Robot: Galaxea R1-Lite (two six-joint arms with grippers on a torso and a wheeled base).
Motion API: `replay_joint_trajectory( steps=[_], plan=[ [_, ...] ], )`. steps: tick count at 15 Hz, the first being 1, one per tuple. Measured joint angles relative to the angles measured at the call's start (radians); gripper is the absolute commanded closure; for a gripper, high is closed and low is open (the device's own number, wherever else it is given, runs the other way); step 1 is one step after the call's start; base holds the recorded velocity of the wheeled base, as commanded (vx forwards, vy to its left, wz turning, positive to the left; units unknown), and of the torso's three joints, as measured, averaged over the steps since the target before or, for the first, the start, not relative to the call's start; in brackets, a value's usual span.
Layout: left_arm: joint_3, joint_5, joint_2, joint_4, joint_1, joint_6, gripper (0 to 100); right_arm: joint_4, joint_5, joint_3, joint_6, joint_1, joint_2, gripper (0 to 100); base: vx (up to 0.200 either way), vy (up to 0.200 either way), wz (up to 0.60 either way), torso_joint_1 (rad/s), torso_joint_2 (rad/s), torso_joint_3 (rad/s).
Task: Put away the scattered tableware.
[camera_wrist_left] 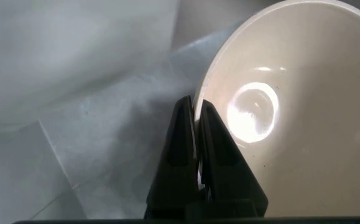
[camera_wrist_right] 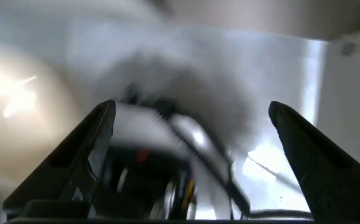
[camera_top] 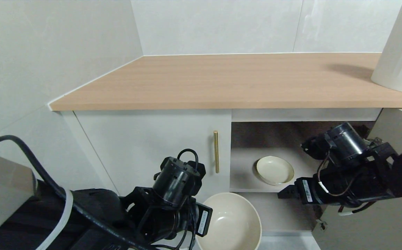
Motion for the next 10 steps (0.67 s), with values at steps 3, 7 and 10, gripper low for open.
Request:
replay_joint_trajectory(
  steps=[3,7,10],
  plan=[
    [0.002,0.004,-0.007,0.003,-0.033,-0.001,100,0.022,0.008,-0.024,0.000,0.100,-0.058,0,0.000,0.000,0.00,0.000,0.00,0.000],
    [0.009,0.003,-0.021,0.004,-0.057,-0.006,100,0.022,0.000,-0.033,0.005,0.180,0.003,0,0.000,0.000,0.00,0.000,0.00,0.000],
    [0.006,0.003,-0.024,0.001,-0.060,-0.009,100,0.021,0.000,-0.033,0.006,0.204,0.045,0,0.000,0.000,0.00,0.000,0.00,0.000]
  ],
)
